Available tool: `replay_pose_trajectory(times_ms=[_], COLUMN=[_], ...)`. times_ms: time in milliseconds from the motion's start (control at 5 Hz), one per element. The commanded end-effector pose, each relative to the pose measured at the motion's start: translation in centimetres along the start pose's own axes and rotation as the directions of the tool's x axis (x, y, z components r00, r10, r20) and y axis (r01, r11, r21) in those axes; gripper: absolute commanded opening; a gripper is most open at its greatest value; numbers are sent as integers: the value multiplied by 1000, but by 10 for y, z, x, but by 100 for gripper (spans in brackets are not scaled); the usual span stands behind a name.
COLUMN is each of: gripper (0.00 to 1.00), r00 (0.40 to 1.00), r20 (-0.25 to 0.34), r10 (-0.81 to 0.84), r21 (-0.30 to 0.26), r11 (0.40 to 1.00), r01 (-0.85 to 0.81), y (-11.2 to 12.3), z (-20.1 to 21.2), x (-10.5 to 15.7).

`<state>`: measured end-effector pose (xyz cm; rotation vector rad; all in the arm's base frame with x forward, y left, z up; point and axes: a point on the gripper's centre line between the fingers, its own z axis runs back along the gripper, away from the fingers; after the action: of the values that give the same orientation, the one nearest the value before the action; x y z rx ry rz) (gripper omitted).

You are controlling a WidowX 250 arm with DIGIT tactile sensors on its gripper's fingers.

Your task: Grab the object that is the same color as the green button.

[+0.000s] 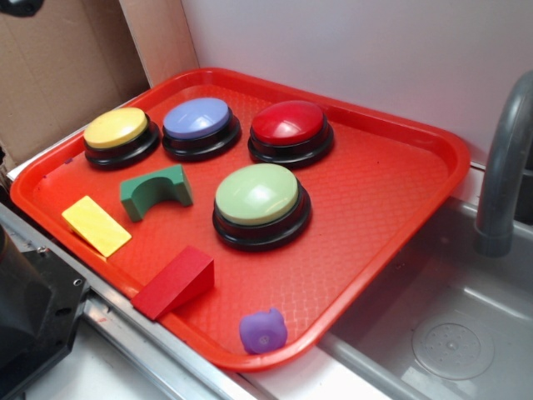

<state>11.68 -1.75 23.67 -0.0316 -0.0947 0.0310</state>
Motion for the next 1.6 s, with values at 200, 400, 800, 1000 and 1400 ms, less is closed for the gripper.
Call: replay_pose_trajectory(times_ms=[200,400,800,1000,1400], gripper=[100,100,100,100,100], r00=[997,989,958,953,973], r20=[57,101,220,233,151], r10=[-50,-106,-185,-196,-175], r21=[-28,-19,-65,-58,-35], r11=[998,994,977,975,983], r01=[51,109,204,215,182], y=[6,8,29,38,55], z=[-22,-44,-104,-130,-177], x=[9,15,34,41,34])
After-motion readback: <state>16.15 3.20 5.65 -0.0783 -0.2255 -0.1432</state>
